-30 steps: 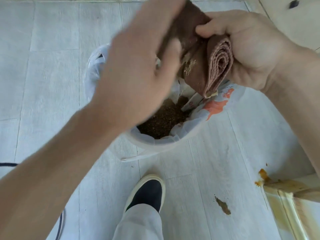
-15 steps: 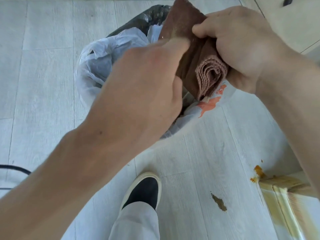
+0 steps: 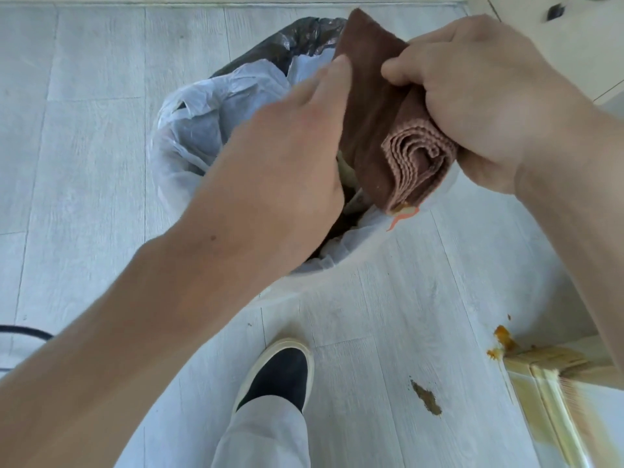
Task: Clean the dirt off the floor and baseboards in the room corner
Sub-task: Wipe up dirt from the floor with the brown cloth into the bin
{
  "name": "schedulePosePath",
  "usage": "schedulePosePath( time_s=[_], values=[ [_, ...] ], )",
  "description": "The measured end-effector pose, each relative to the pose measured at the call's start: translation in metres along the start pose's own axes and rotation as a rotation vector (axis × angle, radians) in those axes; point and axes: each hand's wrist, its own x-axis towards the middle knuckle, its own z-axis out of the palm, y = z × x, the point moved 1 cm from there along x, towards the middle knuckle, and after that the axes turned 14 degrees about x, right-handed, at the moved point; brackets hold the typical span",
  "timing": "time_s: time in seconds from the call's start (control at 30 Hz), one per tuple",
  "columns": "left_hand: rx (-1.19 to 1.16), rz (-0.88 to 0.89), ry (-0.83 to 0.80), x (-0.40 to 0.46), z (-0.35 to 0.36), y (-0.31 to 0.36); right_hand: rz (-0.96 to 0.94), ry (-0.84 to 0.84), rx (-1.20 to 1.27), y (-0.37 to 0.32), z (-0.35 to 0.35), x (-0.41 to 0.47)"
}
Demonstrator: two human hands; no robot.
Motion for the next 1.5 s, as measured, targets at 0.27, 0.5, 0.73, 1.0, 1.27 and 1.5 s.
schedulePosePath(
  time_s=[0.27,0.5,0.73,1.0,1.27,1.5],
  values=[
    [-0.068,0.078,-0.007,-0.002,0.003,0.001,-0.038,0.025,0.058,0.005,0.001,-0.009],
    [-0.007,0.116,-0.016,-0.009,-0.001,0.006,0.001,0.133,0.266,0.006,0.004,-0.015],
    [-0.043,0.180,0.010,-0.025,-0.010,0.002,0.112,0.164,0.625,0.007,0.007,-0.016],
    [0.111,0.032,-0.028,-0.012,-0.008,0.000,0.114,0.181,0.620,0.008,0.011,-0.020],
    [0.099,-0.058,0.082,0.005,-0.015,-0.015,0.064,0.189,0.478,0.007,0.008,-0.031],
    [0.075,-0.031,0.188,0.001,-0.006,-0.002,0.040,0.196,0.468,0.005,0.000,-0.038]
  ],
)
